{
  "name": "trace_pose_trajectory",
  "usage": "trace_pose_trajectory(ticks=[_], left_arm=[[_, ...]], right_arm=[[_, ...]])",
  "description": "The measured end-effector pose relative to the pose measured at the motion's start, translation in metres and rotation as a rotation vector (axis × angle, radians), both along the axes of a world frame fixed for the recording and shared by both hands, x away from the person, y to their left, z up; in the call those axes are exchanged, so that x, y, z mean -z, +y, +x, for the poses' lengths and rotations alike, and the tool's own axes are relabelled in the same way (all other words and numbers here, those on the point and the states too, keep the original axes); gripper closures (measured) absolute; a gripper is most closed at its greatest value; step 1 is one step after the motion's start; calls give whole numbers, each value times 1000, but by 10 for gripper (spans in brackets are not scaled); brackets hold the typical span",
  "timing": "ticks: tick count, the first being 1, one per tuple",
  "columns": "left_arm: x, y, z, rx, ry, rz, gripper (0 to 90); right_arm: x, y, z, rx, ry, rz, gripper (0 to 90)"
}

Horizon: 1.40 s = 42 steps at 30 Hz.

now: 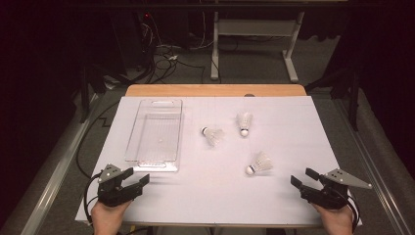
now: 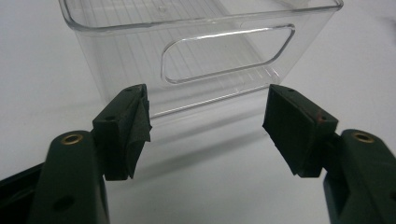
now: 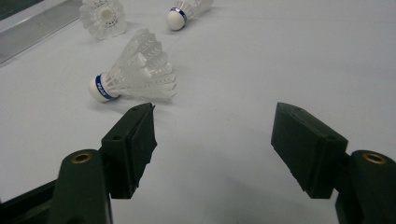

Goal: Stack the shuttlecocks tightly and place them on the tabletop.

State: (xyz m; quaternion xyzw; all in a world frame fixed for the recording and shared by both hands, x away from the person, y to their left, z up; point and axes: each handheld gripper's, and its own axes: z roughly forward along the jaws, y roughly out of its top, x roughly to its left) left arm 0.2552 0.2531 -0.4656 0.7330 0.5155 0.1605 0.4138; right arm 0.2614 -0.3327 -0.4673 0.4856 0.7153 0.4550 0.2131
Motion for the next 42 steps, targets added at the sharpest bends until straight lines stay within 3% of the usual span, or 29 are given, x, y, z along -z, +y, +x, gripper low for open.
trace_pose_trajectory(ticks=[3, 15, 28, 33, 42], left_arm=[[0, 0, 0, 2, 2, 0, 326], [0, 1, 0, 2, -3, 3, 326], [0, 0, 0, 7, -4, 2, 325], [1, 1, 0, 13, 0, 8, 324], [1, 0, 0, 11, 2, 8, 324]], right_arm=[[1, 0, 3, -2, 25, 20, 314], [-9, 14, 4, -32, -45, -35, 338], [-11, 23, 15, -61, -3, -17, 364], [-13, 29, 20, -68, -1, -49, 388], [-18, 38, 29, -95, 60, -40, 446]])
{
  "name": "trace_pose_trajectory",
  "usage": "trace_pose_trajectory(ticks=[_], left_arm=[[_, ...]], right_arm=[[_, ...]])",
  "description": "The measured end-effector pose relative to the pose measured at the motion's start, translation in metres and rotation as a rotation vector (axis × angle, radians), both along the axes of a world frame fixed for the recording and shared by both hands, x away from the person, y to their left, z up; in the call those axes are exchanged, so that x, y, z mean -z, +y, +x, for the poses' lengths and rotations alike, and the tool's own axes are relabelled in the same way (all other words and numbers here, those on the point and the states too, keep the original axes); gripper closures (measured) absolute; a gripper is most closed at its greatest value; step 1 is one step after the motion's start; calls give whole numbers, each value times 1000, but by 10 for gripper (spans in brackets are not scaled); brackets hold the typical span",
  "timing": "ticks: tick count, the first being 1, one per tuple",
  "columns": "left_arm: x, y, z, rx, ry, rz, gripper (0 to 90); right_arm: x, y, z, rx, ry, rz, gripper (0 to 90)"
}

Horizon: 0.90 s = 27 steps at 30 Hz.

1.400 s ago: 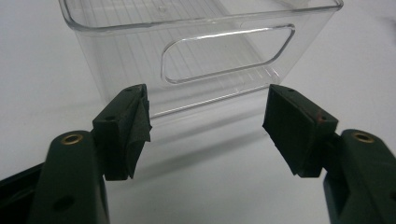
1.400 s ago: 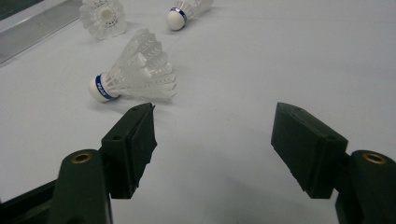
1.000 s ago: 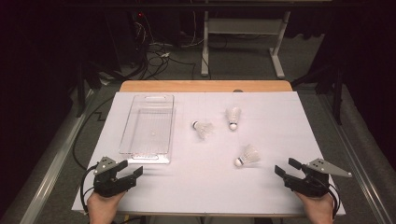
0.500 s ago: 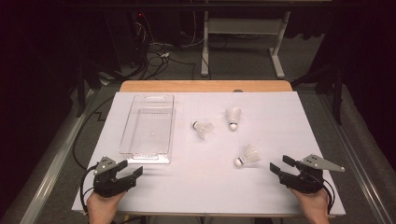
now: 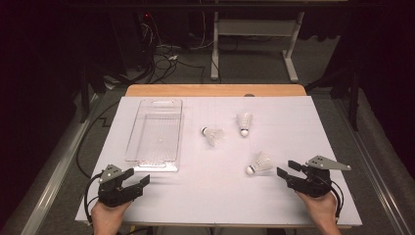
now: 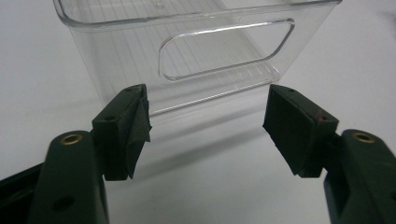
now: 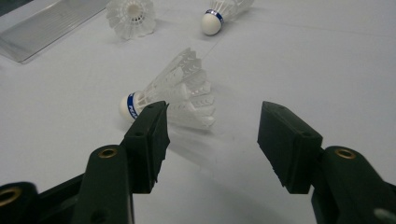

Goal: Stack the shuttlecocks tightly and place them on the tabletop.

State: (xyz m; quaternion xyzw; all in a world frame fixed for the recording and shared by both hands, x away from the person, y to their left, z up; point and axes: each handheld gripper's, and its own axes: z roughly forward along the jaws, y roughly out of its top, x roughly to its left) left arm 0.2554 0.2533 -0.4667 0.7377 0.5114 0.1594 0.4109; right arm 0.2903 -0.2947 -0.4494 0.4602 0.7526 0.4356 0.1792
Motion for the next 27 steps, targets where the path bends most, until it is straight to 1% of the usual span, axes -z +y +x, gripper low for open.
trace_pose_trajectory(ticks=[2, 3, 6, 14, 18, 21, 23, 27], left_arm=[[0, -1, 0, -1, -2, 11, 323], [0, -1, 0, 5, -1, 17, 324], [0, -2, 0, 1, -2, 15, 324], [0, -2, 0, 5, 1, 18, 327], [1, -2, 0, 12, -6, 35, 334], [0, -3, -1, 12, -14, 39, 335], [1, -3, -1, 10, -14, 38, 335], [1, -3, -1, 13, -14, 40, 336]], right_arm=[[-1, 2, 3, -12, 26, 2, 467], [-1, 3, 4, -15, 34, -8, 471], [-3, 8, 7, -24, 53, -16, 478], [-11, 20, 17, -50, 87, -48, 512], [-15, 25, 22, -64, 101, -68, 529], [-17, 29, 25, -74, 103, -75, 552], [-18, 31, 27, -81, 113, -78, 568], [-17, 34, 32, -88, 136, -85, 571]])
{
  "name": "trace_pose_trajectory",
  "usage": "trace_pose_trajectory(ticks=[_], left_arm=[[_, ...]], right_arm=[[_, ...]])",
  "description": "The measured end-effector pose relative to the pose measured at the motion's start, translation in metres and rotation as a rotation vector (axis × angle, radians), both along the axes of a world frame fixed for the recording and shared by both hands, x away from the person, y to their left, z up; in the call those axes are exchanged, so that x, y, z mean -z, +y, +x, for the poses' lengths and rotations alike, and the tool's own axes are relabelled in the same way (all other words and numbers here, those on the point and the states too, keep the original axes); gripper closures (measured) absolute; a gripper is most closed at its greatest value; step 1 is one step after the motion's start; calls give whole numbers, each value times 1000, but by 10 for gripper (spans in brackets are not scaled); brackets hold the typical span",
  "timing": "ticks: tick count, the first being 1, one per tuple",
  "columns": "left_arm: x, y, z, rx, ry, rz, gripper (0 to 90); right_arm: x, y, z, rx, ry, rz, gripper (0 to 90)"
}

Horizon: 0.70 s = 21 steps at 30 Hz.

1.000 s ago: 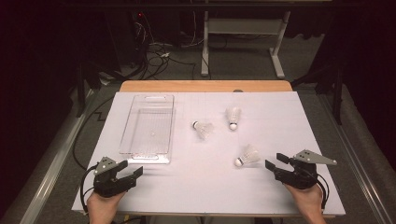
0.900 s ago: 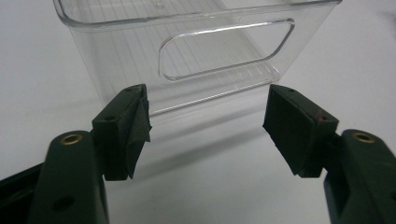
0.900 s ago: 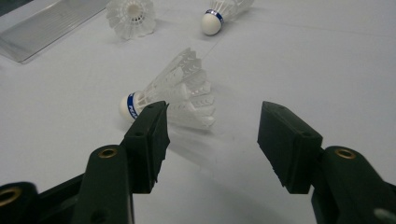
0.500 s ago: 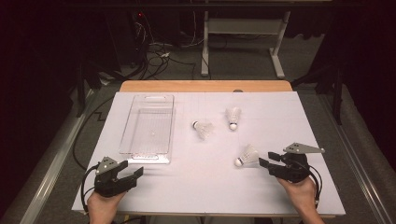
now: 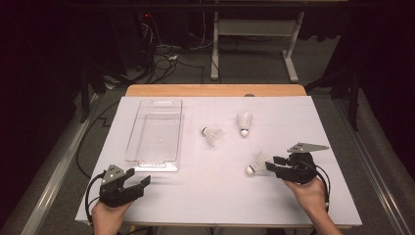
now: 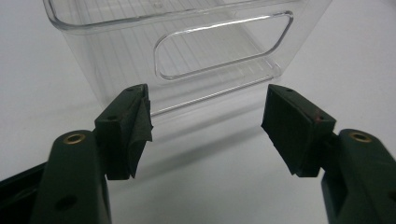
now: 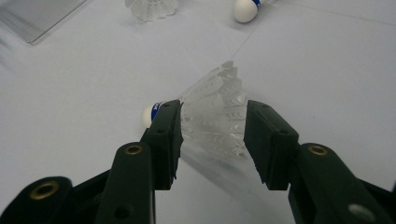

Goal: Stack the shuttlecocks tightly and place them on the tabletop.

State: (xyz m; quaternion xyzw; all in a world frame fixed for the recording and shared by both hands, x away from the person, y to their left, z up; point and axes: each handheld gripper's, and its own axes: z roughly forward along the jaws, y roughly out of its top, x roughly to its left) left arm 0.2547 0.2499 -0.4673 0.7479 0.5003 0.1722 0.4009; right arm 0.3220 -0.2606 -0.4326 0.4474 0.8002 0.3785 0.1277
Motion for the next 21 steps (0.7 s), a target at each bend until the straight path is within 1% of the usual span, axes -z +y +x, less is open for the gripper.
trace_pose_trajectory(ticks=[4, 10, 12, 16, 18, 21], left_arm=[[0, 0, 0, 0, 2, -2, 336], [0, 0, 0, 1, 4, -5, 336], [0, 0, 0, 1, 3, -4, 336], [0, 0, 0, 3, 3, -4, 336], [0, -1, 0, 3, 4, -4, 336], [0, 0, 0, 3, 4, -5, 335]], right_arm=[[1, 2, 3, 1, 19, -5, 578], [1, 5, 6, -7, 28, 1, 570], [1, 5, 6, -6, 18, 5, 551], [1, 7, 7, -1, 14, 14, 555], [2, 8, 8, -13, 30, 16, 564], [2, 8, 9, -10, 33, 18, 566]])
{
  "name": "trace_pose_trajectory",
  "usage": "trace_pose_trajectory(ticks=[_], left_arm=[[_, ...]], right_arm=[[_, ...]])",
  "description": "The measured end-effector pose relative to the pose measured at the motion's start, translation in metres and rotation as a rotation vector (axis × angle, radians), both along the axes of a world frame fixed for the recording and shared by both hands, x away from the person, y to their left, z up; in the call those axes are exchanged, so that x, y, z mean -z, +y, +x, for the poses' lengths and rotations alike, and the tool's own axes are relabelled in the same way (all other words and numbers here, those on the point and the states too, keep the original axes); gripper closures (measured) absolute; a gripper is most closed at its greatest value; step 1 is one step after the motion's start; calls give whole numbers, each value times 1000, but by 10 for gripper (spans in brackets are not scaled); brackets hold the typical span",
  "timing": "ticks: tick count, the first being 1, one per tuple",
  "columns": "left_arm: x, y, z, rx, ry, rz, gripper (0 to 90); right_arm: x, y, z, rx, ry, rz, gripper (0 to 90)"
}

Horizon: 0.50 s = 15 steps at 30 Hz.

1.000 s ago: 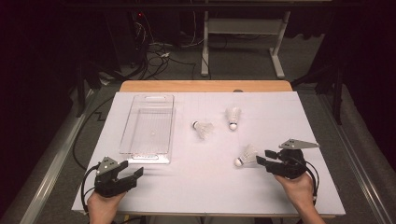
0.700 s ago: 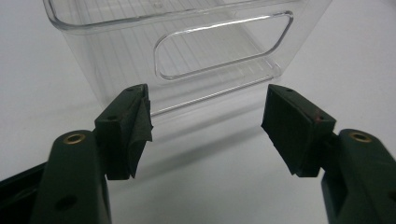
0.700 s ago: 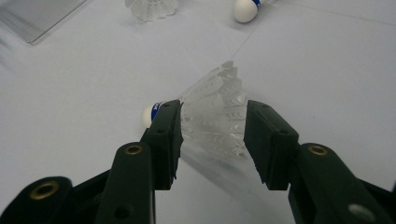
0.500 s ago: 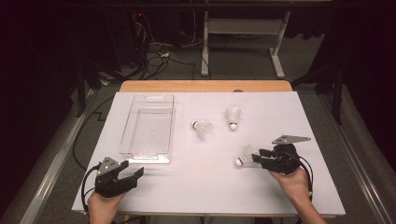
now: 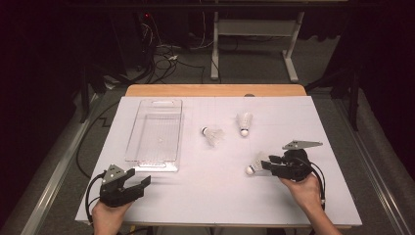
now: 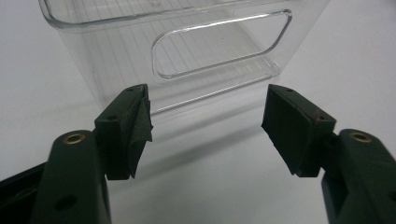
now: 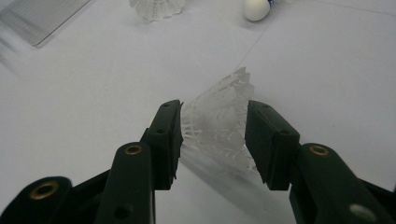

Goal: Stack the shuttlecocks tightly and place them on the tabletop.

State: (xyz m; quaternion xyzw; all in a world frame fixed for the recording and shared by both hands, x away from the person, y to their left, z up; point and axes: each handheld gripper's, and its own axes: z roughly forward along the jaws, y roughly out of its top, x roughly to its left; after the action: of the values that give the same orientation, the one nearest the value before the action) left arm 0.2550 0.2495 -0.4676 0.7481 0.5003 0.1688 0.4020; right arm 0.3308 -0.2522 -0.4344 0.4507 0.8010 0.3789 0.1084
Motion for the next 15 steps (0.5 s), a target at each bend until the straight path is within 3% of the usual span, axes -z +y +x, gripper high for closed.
trace_pose_trajectory(ticks=[8, 15], left_arm=[[0, 0, 0, -7, 2, 0, 336], [0, 0, 0, -3, 2, -1, 336]], right_arm=[[2, 0, 3, -4, 6, -5, 575], [3, 2, 5, -21, 30, -19, 644]])
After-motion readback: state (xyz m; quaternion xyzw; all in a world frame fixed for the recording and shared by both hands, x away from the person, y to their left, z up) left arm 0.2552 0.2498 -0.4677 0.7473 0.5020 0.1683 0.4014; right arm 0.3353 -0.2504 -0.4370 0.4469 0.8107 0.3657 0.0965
